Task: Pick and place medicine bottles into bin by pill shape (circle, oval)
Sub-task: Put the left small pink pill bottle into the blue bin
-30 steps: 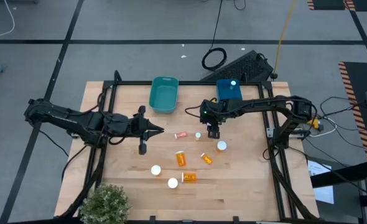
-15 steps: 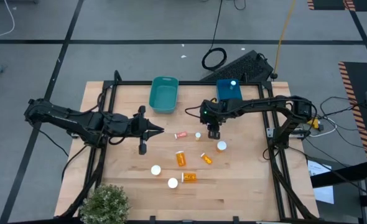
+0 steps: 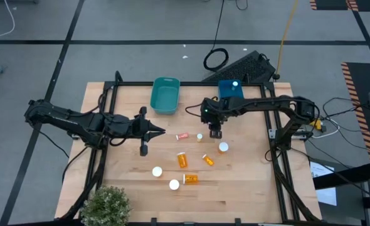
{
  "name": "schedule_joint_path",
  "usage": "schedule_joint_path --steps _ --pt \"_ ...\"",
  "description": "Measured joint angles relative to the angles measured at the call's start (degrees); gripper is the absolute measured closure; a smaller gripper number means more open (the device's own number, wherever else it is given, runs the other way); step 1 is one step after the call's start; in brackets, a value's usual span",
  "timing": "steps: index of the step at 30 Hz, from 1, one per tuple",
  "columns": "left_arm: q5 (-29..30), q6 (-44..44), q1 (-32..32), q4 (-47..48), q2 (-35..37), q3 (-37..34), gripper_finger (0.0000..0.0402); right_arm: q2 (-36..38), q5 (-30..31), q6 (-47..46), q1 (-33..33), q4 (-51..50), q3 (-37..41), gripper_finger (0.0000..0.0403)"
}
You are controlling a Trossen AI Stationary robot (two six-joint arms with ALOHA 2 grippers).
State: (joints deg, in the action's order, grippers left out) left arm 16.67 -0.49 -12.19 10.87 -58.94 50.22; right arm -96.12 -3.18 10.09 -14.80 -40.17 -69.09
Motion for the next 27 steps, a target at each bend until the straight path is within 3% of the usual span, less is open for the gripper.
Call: schedule_joint_path --steps 18,27 --pt "0.0 0.02 0.0 0.02 0.0 0.0 0.0366 0.03 0.11 5.91 -7.75 -11.67 -10.27 0.0285" --pt "0.0 0.02 0.0 0.11 0.0 0.0 0.0366 5.4 0.39 8.97 -14.95 -12.7 -10.54 0.0285"
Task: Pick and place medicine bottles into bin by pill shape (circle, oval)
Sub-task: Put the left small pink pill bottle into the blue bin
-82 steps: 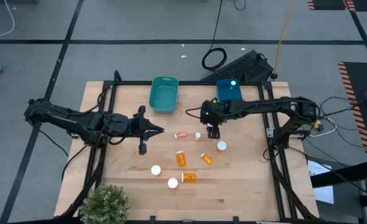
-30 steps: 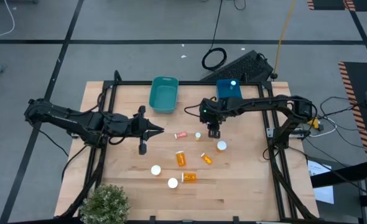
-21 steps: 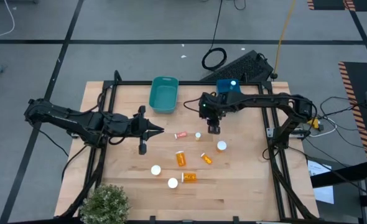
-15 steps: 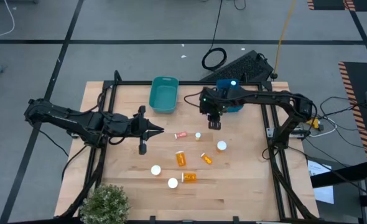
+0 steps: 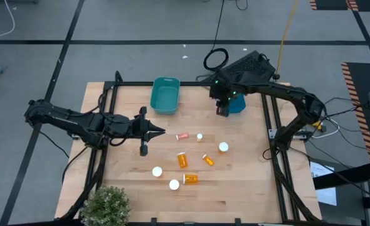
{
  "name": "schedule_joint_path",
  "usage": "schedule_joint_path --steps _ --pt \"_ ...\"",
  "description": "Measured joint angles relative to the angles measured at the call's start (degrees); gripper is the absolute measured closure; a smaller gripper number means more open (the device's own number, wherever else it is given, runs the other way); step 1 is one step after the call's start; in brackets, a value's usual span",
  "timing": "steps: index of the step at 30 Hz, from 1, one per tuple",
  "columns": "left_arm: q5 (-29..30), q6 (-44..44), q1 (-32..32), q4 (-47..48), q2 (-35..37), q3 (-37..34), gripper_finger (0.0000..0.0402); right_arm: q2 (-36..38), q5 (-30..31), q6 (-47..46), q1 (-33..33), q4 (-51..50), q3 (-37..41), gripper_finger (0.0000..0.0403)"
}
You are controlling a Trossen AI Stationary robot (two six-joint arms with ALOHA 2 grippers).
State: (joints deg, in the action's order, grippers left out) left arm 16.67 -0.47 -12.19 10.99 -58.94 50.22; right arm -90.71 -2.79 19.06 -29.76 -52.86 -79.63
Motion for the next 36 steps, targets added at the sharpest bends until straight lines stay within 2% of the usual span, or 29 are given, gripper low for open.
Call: schedule_joint_path --steps 5,12,21,36 --pt "0.0 0.0 0.01 0.0 0.0 0.0 0.0366 2.66 2.68 2.58 -4.89 0.18 -0.04 0.0285" --pt "0.0 0.0 0.01 -0.17 0.0 0.0 0.0366 2.95 2.73 5.89 -11.88 -0.26 -0.04 0.0285" --pt "0.0 0.0 0.0 -0.61 0.0 0.0 0.0366 2.2 2.61 8.65 -18.06 6.14 -0.04 0.0285" --pt "0.0 0.0 0.02 -0.6 0.0 0.0 0.0366 -9.22 2.47 10.63 -20.93 11.66 -0.02 0.0284"
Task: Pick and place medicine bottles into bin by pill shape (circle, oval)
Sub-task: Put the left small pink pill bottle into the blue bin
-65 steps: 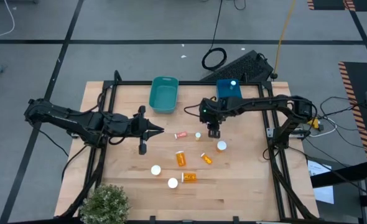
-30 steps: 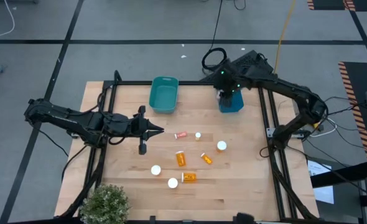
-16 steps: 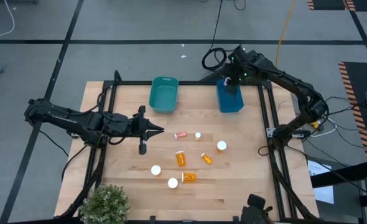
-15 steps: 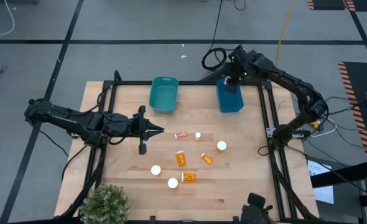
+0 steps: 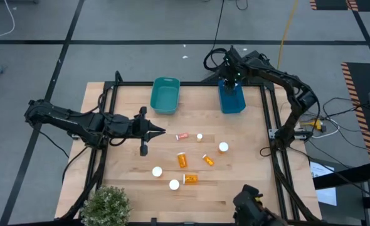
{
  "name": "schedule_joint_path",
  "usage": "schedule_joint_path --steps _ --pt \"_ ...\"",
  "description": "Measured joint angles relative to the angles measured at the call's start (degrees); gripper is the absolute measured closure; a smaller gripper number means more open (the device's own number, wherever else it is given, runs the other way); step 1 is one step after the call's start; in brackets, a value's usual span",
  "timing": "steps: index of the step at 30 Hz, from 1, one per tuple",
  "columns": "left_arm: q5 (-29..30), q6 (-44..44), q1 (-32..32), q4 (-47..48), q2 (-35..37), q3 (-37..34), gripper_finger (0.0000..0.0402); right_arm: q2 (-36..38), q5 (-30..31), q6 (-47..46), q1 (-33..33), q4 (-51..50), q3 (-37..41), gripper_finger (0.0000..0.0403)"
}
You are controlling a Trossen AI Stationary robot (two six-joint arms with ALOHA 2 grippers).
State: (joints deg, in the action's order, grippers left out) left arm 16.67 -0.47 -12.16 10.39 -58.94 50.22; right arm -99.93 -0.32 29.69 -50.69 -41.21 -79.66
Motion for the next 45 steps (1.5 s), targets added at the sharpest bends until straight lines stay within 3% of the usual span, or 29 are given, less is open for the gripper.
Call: schedule_joint_path --steps 20,40,45 --pt "0.0 0.34 -0.01 0.07 0.0 0.0 0.0366 -8.15 -2.84 0.11 -1.41 1.87 0.0 0.0284" --pt "-0.04 0.17 -0.01 0.09 0.0 0.0 0.0366 -8.45 -2.78 -0.94 -1.62 2.05 -0.02 0.0284" --pt "-0.04 0.02 0.0 0.09 0.0 0.0 0.0366 -8.58 -2.71 -1.18 -1.62 1.72 0.02 0.026"
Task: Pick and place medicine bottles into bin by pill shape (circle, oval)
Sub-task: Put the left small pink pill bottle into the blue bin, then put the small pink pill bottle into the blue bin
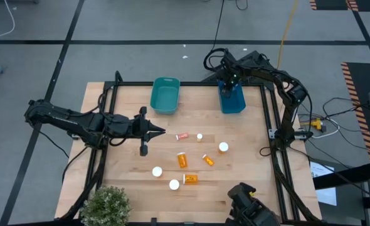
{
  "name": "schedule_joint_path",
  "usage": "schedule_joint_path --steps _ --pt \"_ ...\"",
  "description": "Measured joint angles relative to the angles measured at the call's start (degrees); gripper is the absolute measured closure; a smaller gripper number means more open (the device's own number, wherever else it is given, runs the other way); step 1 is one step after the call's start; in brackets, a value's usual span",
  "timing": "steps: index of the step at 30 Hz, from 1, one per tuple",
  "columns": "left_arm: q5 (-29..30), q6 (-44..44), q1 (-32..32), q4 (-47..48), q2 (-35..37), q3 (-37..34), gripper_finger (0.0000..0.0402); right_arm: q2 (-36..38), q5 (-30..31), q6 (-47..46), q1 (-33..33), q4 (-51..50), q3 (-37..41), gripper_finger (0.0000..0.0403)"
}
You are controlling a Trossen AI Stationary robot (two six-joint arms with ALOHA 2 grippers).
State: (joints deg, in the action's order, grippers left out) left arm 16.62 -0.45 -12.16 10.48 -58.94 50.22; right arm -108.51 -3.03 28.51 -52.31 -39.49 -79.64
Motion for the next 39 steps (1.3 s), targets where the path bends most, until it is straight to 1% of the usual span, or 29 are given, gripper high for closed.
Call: schedule_joint_path --steps 4,9,17,23,29,33,36,39 --pt "0.0 -0.02 -0.01 0.0 0.0 0.0 0.0366 -0.09 0.0 -0.37 0.0 -0.94 0.11 0.023" --pt "-0.02 -0.02 -0.02 0.0 0.0 0.0 0.0366 0.78 0.17 -1.3 0.02 -2.47 0.11 0.0208" --pt "-0.02 -0.02 0.0 0.19 0.0 0.0 0.0366 5.96 0.17 -2.35 0.52 -4.64 0.09 0.0189" --pt "-0.04 -0.31 -0.02 0.5 0.0 0.0 0.0366 11.7 0.22 -4.49 2.07 -7.23 0.07 0.0186" --pt "-0.06 -0.74 0.0 0.48 0.0 0.0 0.0366 18.18 1.17 -7.37 5.91 -9.18 0.07 0.0186" --pt "-0.07 -0.76 -0.02 0.5 0.0 0.0 0.0366 22.56 4.58 -8.92 10.18 -10.63 0.07 0.0186" --pt "-0.05 -0.81 0.0 0.5 0.0 -0.01 0.0366 25.6 6.02 -10.27 13.69 -11.33 0.0 0.0186" --pt "-0.04 -0.94 -0.01 0.52 0.0 -0.01 0.0366 28.34 6.21 -12.38 17.09 -12.91 0.0 0.0186"
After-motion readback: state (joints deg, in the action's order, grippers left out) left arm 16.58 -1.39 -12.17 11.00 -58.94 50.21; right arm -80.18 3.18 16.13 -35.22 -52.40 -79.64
